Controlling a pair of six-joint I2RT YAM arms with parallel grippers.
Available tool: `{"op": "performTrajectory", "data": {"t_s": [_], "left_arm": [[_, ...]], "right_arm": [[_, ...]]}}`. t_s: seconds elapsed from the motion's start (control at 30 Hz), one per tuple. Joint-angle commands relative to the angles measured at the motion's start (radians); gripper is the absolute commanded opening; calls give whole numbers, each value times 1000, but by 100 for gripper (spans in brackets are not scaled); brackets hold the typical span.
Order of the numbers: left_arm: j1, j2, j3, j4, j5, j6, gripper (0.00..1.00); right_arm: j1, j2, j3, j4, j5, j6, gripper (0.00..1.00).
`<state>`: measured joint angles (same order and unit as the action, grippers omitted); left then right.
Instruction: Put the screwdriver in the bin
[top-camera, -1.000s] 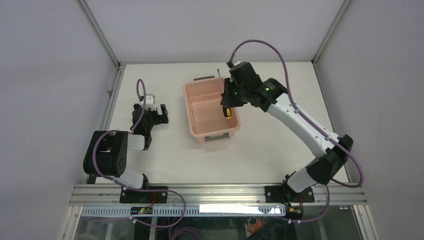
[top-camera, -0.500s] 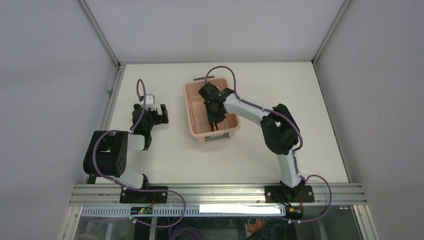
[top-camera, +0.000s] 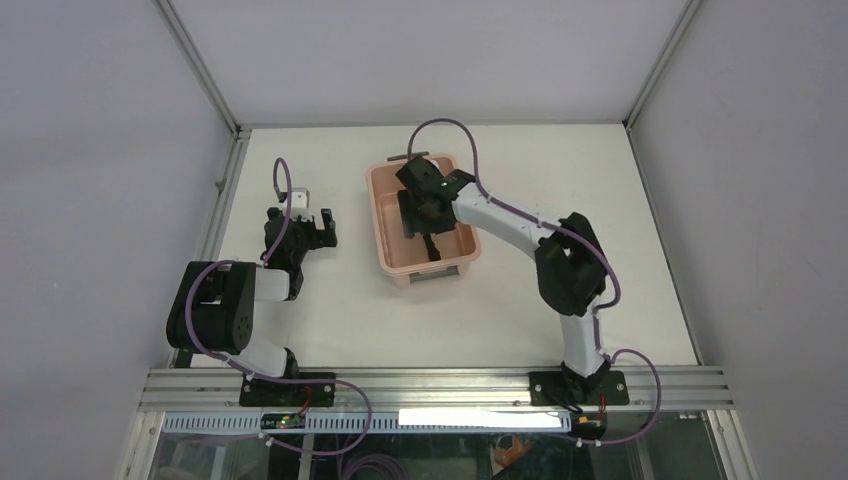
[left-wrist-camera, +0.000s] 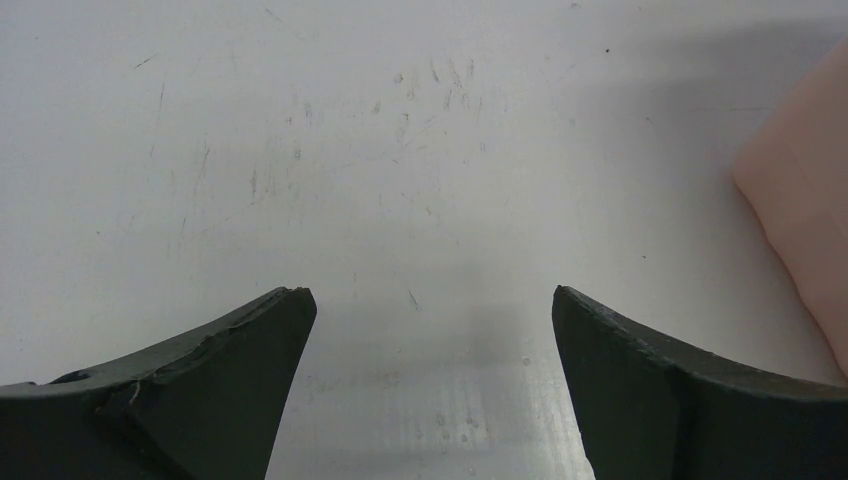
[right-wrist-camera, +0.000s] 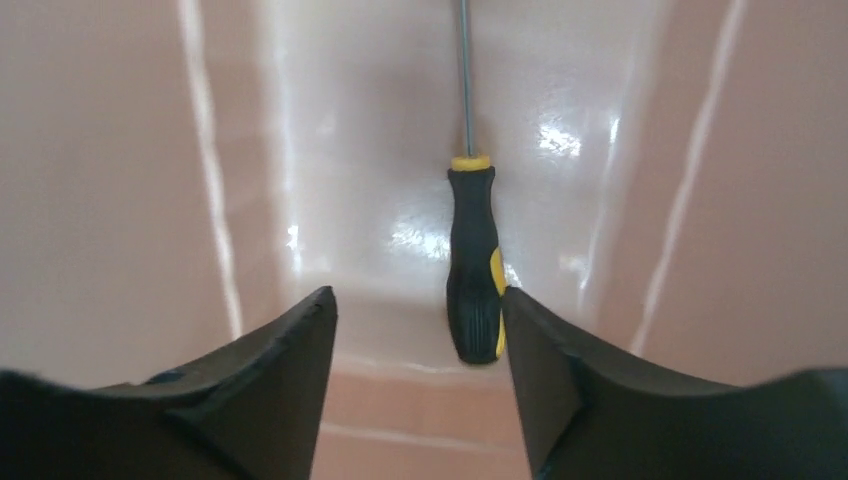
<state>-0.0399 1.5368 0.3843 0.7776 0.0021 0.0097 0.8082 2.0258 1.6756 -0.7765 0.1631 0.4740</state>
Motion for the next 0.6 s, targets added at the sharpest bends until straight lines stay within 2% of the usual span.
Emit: {"op": "performTrajectory", "data": {"t_s": [0.0, 0.13, 0.23, 0.4, 0.57], "left_arm": [[-6, -29, -1, 26, 13, -19, 99], [-7, -29, -1, 26, 13, -19, 99], [-7, -30, -1, 26, 14, -19, 99], [-7, -30, -1, 27, 13, -19, 99], [-6, -29, -1, 26, 13, -19, 99]], "right_arm": [[-1, -216, 90, -30, 53, -78, 71], [-62, -340, 45, -62, 56, -128, 89], [-148, -444, -46, -47, 87, -150, 99], [-391, -588, -188, -67, 117, -213, 99], [-614, -705, -292, -74, 242, -212, 99]]}}
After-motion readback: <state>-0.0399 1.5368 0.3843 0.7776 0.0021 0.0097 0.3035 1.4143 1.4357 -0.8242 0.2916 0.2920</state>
